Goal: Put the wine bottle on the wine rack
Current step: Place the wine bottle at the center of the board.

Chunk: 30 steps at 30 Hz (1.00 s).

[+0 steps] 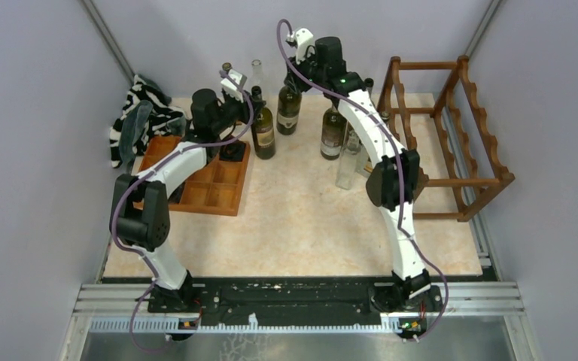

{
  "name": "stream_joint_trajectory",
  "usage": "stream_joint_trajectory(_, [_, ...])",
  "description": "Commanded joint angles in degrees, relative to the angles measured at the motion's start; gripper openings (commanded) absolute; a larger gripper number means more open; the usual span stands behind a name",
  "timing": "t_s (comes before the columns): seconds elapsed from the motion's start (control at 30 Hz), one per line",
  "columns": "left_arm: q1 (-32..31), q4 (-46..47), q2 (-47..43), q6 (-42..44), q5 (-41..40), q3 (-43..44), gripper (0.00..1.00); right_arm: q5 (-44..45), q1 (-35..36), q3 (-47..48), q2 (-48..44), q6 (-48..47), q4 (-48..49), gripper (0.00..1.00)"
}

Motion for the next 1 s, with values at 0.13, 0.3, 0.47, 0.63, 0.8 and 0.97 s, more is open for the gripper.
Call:
stream_joint_trajectory(0.13, [1.2, 6.7, -5.2, -0.1, 1.4, -5.0, 0.0, 1.9, 0.9, 5.9, 3.2, 1.2, 12.3, 0.02])
stream_joint_trajectory(0.3, [1.3, 8.0, -5.7, 0.2, 2.9, -6.7, 0.0, 1.4, 1.6, 5.7, 4.3, 1.0, 13.1, 0.21])
stream_joint_trajectory(0.47, [1.3, 8.0, -5.2, -0.3, 3.1, -6.6, 0.03, 1.0, 2.1, 5.4, 4.6, 1.0, 13.4, 0.4])
stream_joint_trajectory(0.63, [1.4, 7.8, -5.1, -0.8, 2.8, -6.5, 0.16, 0.4, 2.1, 5.3, 4.3, 1.2, 13.4, 0.55])
stream_joint_trajectory(0.8, [1.4, 7.3, -5.3, -1.0, 2.8, -6.4, 0.22, 0.0, 2.3, 5.3, 3.5, 1.3, 13.2, 0.58])
stream_joint_trajectory(0.97, [1.4, 6.6, -5.9, -1.1, 2.7, -6.4, 0.33, -0.5, 2.2, 5.3, 1.4, 1.0, 11.9, 0.64])
